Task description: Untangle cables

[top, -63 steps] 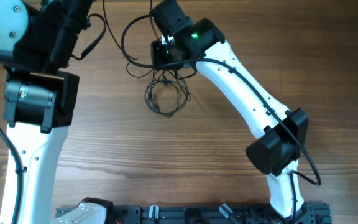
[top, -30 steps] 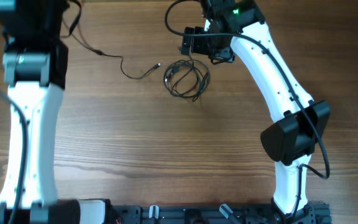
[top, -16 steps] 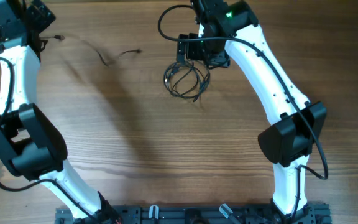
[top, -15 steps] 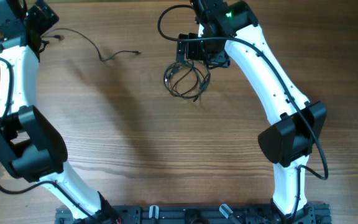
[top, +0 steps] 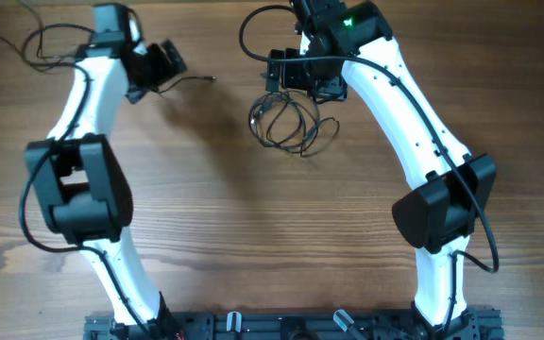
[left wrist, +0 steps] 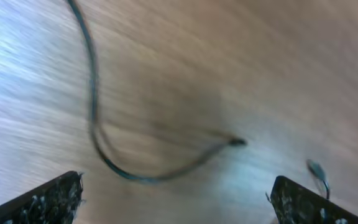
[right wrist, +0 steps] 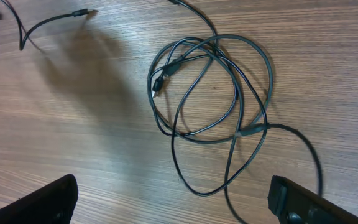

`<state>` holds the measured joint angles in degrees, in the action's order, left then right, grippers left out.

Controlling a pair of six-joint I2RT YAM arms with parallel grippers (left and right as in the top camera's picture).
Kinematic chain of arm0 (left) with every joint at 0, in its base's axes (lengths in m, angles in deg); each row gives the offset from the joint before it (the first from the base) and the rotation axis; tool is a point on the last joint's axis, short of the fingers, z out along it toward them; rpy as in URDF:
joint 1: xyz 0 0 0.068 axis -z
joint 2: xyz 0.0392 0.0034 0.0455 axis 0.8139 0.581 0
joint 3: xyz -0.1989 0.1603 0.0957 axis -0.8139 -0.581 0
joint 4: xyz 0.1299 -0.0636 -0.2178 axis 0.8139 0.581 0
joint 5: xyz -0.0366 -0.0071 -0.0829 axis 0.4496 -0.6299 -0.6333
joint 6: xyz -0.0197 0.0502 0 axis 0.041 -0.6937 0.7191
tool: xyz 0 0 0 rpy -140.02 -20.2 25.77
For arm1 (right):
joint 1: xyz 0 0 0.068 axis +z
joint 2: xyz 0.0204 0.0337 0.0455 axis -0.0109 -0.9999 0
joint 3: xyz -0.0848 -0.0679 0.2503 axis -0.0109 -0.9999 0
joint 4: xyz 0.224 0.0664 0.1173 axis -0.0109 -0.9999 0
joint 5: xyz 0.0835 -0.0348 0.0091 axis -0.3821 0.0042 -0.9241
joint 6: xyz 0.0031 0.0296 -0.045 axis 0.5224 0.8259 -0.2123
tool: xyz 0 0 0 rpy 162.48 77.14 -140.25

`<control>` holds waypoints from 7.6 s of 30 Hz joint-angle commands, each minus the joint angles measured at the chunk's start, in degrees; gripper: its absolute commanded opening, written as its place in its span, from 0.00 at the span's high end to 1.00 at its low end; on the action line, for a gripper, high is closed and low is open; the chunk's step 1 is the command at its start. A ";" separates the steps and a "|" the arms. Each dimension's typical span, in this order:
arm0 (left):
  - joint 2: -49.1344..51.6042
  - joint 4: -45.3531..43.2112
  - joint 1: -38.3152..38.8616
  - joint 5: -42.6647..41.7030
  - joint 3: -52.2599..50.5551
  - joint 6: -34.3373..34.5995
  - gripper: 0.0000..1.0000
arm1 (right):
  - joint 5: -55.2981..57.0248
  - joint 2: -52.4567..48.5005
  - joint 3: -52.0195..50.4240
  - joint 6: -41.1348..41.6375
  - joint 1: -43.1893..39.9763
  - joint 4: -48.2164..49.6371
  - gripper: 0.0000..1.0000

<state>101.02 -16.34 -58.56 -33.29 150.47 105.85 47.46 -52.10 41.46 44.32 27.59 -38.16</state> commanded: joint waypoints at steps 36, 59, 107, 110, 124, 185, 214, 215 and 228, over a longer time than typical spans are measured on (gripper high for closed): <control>-7.85 -41.11 -6.78 0.55 0.44 33.09 0.95 | -1.60 1.14 0.28 -2.10 0.20 -2.12 0.00; -2.97 -2.16 -2.99 -6.60 0.33 1.66 0.00 | -1.79 1.14 0.28 -1.90 0.20 -0.39 0.00; -3.56 21.00 16.06 -13.18 -0.15 -0.55 0.05 | -12.61 3.39 0.68 -3.82 -18.69 -7.43 0.00; -1.64 18.03 22.60 -8.66 -0.15 1.29 0.07 | -4.94 10.14 0.68 -3.76 -18.58 -10.64 0.00; 5.05 11.67 24.96 2.10 -0.46 10.95 0.46 | -0.63 35.60 0.66 -5.33 -18.56 -17.55 0.00; -36.76 -5.42 15.19 -43.04 2.25 13.84 0.96 | -33.68 8.02 -13.38 -15.93 -8.24 12.35 0.00; -36.79 -4.61 15.19 -39.17 2.27 15.41 0.96 | -9.01 13.27 -19.41 -7.72 -4.39 6.14 0.00; -36.79 -4.61 15.19 -39.39 2.27 15.43 0.96 | -9.18 13.27 -20.63 -7.72 -4.42 7.50 0.00; -36.76 -6.03 15.19 -40.44 2.25 16.81 0.96 | -20.79 13.29 -27.98 -6.78 -4.48 23.17 0.00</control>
<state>64.79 -22.02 -43.30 -72.59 152.22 122.40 30.37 -38.49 13.83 37.55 23.15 -15.27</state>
